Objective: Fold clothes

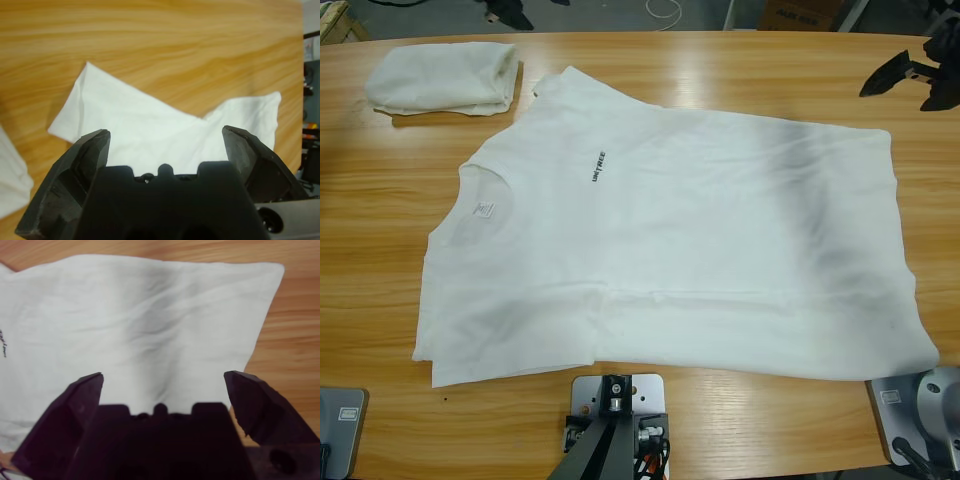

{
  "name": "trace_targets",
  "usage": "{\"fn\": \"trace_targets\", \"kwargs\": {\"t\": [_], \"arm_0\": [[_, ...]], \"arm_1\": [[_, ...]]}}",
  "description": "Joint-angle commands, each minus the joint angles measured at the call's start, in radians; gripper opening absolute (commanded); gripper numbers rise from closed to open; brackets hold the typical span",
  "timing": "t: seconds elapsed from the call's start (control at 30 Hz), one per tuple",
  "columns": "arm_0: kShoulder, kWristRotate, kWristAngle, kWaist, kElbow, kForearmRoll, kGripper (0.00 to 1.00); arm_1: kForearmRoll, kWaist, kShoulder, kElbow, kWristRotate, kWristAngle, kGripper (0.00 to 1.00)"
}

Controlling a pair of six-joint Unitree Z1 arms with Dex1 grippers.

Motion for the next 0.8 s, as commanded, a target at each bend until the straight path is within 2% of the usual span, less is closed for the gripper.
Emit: {"fn": "trace_targets", "kwargs": {"t": [0.03, 0.2, 0.27, 0.5, 0.7, 0.8], "arm_0": [[0.235, -0.088, 0.074, -0.019, -0.197, 0.087, 0.881], [0.292, -0.163, 0.181, -0.06, -0.312, 0.24, 0.88], [0.296, -0.195, 0.22, -0.07, -0.322, 0.306, 0.876], [0.329, -0.257, 0.247, -0.069, -0.332, 0.369, 0.877], [0.375, -0.249, 0.26, -0.077, -0.447, 0.467, 0.873], [0.382, -0.244, 0.306, -0.084, -0.465, 0.519, 0.867]], "arm_1": [[-0.008, -0.022, 0.074, -0.001, -0.032, 0.007, 1.0], [-0.017, -0.026, 0.091, 0.001, -0.036, 0.005, 1.0], [-0.019, -0.026, 0.096, 0.001, -0.036, 0.005, 1.0], [-0.034, -0.028, 0.106, 0.025, -0.036, 0.005, 1.0], [-0.046, -0.03, 0.106, 0.043, -0.036, 0.005, 1.0], [-0.046, -0.031, 0.104, 0.043, -0.036, 0.004, 1.0]]}}
